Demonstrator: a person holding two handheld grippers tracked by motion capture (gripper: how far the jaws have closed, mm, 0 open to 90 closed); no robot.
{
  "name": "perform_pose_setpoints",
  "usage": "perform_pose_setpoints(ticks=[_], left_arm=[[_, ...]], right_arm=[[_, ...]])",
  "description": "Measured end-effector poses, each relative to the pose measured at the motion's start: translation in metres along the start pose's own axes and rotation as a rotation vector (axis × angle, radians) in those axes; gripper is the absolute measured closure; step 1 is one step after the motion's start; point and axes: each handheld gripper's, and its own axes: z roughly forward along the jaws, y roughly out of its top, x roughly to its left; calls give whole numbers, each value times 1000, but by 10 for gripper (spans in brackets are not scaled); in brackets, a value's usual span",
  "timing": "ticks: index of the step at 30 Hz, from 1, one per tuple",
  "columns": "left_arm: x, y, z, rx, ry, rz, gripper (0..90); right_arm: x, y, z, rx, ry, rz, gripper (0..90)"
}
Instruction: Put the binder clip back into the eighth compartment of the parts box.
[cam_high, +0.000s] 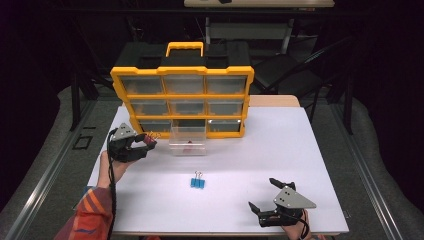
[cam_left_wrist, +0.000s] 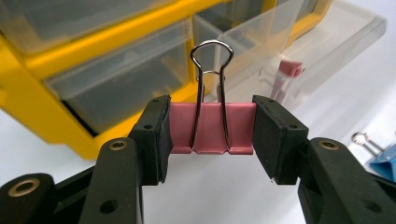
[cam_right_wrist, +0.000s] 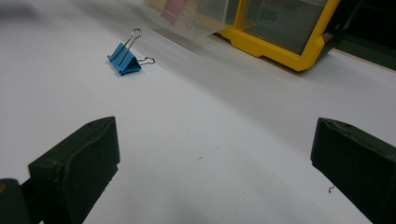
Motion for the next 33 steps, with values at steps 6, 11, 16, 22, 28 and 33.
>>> perform_pose_setpoints(ticks=[6, 11, 16, 22, 28, 33], left_arm=[[-7, 16, -2, -19, -2, 23, 499], [-13, 27, -3, -44, -11, 39, 499], [-21, 35, 2, -42, -27, 56, 498], [-28, 40, 12, -38, -41, 67, 498], [-32, 46, 20, -39, -54, 76, 498], [-37, 51, 27, -37, -74, 83, 498]], right_arm=[[0, 0, 1, 1, 2, -2, 8], [0, 0, 0, 0, -3, -5, 8], [0, 0, -1, 0, -5, -2, 8], [1, 0, -1, 0, -3, -2, 8], [1, -1, 0, 2, 2, -5, 8], [1, -1, 0, 4, 3, -7, 9]])
